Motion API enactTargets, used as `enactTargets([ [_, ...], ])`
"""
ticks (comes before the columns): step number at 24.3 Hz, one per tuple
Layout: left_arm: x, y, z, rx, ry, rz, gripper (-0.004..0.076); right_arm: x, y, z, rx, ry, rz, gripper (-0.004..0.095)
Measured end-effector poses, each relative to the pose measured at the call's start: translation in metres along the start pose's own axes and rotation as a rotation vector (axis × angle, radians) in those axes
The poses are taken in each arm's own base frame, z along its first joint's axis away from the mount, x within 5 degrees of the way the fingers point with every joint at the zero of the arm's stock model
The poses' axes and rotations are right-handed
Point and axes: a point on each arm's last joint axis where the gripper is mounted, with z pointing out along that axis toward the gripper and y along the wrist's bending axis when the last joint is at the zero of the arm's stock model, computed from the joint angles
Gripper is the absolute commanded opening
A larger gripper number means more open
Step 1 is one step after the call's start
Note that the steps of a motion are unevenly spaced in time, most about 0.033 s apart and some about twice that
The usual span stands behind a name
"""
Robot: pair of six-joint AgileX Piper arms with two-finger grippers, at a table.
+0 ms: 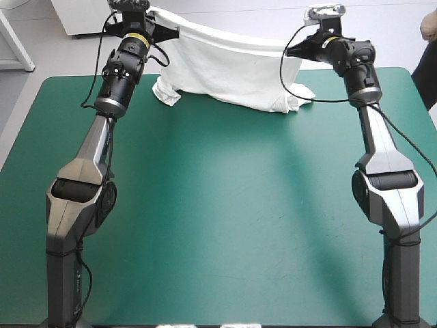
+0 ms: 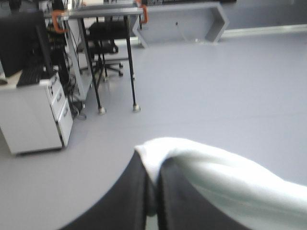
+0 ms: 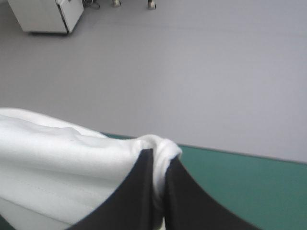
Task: Fold the cloth
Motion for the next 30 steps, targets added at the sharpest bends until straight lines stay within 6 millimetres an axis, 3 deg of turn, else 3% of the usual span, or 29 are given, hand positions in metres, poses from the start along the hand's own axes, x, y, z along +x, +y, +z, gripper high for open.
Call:
enactTargets([
  [2, 0.018, 0.001, 0.005, -0.022, 0.102, -0.017, -0.0010, 0.027, -0.001, 0.023, -0.004, 0.099, 0.047, -0.0014],
  [4, 0.023, 0.001, 0.004, -0.039, 0.152, -0.015, -0.0010, 0.037, -0.004, 0.030, -0.001, 0.141, 0.076, -0.0013],
  [8, 0.024, -0.009, -0.006, -0.037, 0.228, -0.005, -0.0010, 0.043, -0.021, 0.027, 0.017, 0.208, 0.104, 0.0002],
  [11, 0.034, -0.013, -0.016, -0.024, 0.288, 0.018, -0.0010, 0.048, -0.023, 0.025, 0.006, 0.255, 0.101, 0.0004],
  [14, 0.060, -0.011, -0.035, -0.001, 0.345, 0.041, -0.0010, 0.059, -0.021, 0.023, -0.017, 0.320, 0.075, 0.0005],
  [15, 0.081, -0.008, -0.052, 0.028, 0.368, 0.050, -0.0010, 0.070, -0.018, 0.017, -0.007, 0.377, 0.043, 0.0005],
  [18, 0.095, -0.005, -0.094, 0.082, 0.375, 0.057, -0.0010, 0.107, 0.002, -0.005, 0.022, 0.436, -0.057, 0.0005],
  [19, 0.100, -0.003, -0.115, 0.086, 0.400, 0.050, -0.0010, 0.116, 0.016, -0.026, 0.015, 0.398, -0.067, 0.0005],
  [20, 0.108, -0.001, -0.124, 0.086, 0.429, 0.049, -0.0010, 0.122, 0.020, -0.036, 0.014, 0.387, -0.058, 0.0005],
  [25, 0.136, 0.005, -0.177, 0.090, 0.531, 0.039, -0.0010, 0.157, 0.025, -0.093, 0.026, 0.409, -0.006, 0.0005],
  [30, 0.142, 0.006, -0.232, 0.089, 0.577, 0.014, -0.0010, 0.186, 0.028, -0.142, 0.033, 0.464, 0.038, 0.0005],
])
